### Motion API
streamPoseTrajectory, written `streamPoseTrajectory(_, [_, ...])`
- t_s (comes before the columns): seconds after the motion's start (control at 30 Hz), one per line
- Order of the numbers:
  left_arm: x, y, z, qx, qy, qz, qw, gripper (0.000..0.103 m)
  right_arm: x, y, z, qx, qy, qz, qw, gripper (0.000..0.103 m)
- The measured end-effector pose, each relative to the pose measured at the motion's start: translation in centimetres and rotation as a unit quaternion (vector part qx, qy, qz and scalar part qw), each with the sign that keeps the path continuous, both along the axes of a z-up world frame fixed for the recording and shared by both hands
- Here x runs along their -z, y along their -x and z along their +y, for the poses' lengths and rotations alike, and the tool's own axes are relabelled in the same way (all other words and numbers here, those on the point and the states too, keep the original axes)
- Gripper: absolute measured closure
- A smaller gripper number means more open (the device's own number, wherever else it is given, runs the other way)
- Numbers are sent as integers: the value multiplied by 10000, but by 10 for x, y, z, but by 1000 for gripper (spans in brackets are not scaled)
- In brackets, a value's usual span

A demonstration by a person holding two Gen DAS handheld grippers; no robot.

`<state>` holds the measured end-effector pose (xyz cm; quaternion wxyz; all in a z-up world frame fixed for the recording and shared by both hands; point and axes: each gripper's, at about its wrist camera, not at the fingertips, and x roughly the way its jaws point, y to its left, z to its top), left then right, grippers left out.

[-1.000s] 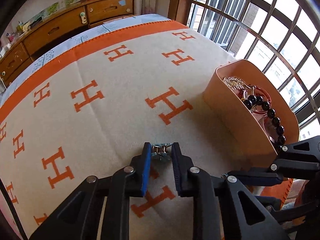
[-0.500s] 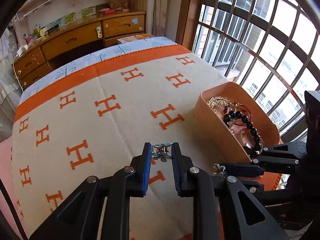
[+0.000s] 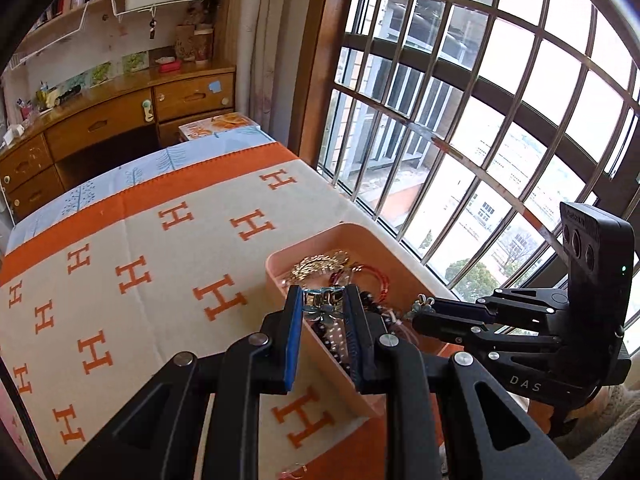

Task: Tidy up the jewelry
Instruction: 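Drop both brooches into the pink box with both grippers, then grasp the silver ring with the left gripper while the right grasps the pink ring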

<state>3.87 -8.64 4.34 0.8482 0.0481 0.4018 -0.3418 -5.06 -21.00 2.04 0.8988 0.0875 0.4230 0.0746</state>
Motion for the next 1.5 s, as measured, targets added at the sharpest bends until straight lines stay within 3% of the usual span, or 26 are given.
streamPoseTrajectory(0.27, [0,-1,-58,415,32,-4,9991,85,-1,4,-24,168,205,5,9996,88])
streamPoseTrajectory(0.73, [47,-9,-111,808,-470,519,9943,84,26,2,-38,131,183,308,9993,87])
streamPoseTrajectory(0.83, [51,-7,-113,816,-510,537,9939,68,26,3,-40,107,75,301,9995,86])
streamPoseTrajectory(0.87, [51,-6,-112,795,-508,522,9942,55,26,3,-40,103,52,302,9995,86])
streamPoseTrajectory(0.9, [51,-5,-111,761,-501,484,9947,49,26,3,-39,87,42,298,9995,85])
streamPoseTrajectory(1.07, [47,-1,-100,628,-542,380,9958,47,25,4,-35,68,127,285,9995,84])
streamPoseTrajectory(1.2, [44,3,-76,295,-568,309,9975,36,22,8,-30,51,158,279,9995,84])
streamPoseTrajectory(1.3, [39,7,-48,-78,-635,193,9978,30,19,11,-23,22,188,241,9995,84])
streamPoseTrajectory(1.5, [14,21,44,-1134,-519,1,9922,30,2,18,2,-186,167,-137,9996,84])
